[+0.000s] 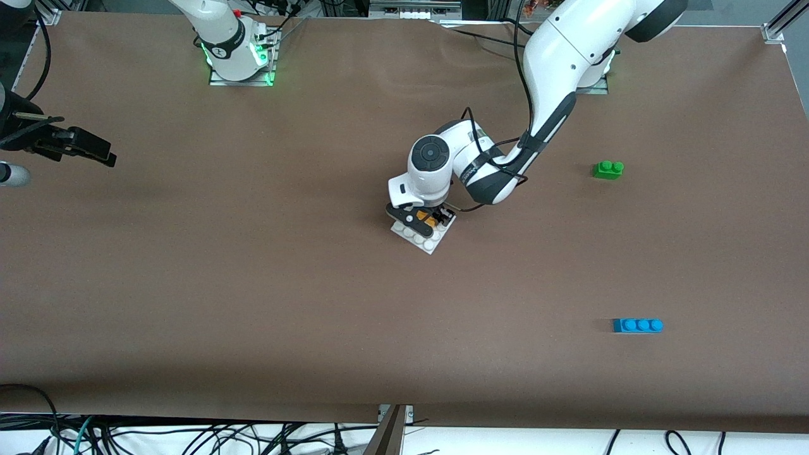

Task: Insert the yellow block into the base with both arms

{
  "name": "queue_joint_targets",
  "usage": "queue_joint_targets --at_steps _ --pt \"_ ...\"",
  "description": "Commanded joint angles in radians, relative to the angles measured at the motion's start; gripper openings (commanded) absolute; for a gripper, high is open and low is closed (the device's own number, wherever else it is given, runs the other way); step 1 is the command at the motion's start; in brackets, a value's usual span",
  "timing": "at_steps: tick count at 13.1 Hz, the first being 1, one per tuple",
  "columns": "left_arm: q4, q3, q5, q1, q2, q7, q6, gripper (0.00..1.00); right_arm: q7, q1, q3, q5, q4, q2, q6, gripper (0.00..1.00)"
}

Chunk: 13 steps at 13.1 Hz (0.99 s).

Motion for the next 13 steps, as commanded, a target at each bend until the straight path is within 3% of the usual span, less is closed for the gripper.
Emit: queue_joint_targets --at_steps 1,2,3,7,10,13 --pt "0.041 0.005 0.017 -0.004 0.034 0.018 -0.007 0.49 -0.002 -0.005 0.001 0.016 0.014 0.004 -0.009 1.00" --pt "0.044 0.005 0.006 -0.004 0.029 0.005 -0.007 0.93 -0.002 -0.005 0.001 0.016 0.014 0.004 -0.011 1.00" --pt "0.071 0.004 0.004 -0.001 0.026 0.003 -0.008 1.00 -0.002 -0.005 0.001 0.016 0.014 0.004 -0.011 1.00" --pt "0.104 -0.001 -0.083 0.026 -0.038 0.001 -0.077 1.00 -0.002 -0.005 0.001 0.016 0.014 0.004 -0.009 1.00" --pt "0.104 0.002 -0.216 0.083 -0.185 -0.002 -0.251 1.00 -0.002 -0.004 0.004 0.016 0.014 0.004 -0.009 1.00" --pt "0.105 0.005 -0.223 0.195 -0.334 -0.002 -0.432 1.00 -0.004 0.005 0.010 0.016 0.014 0.004 -0.011 1.00"
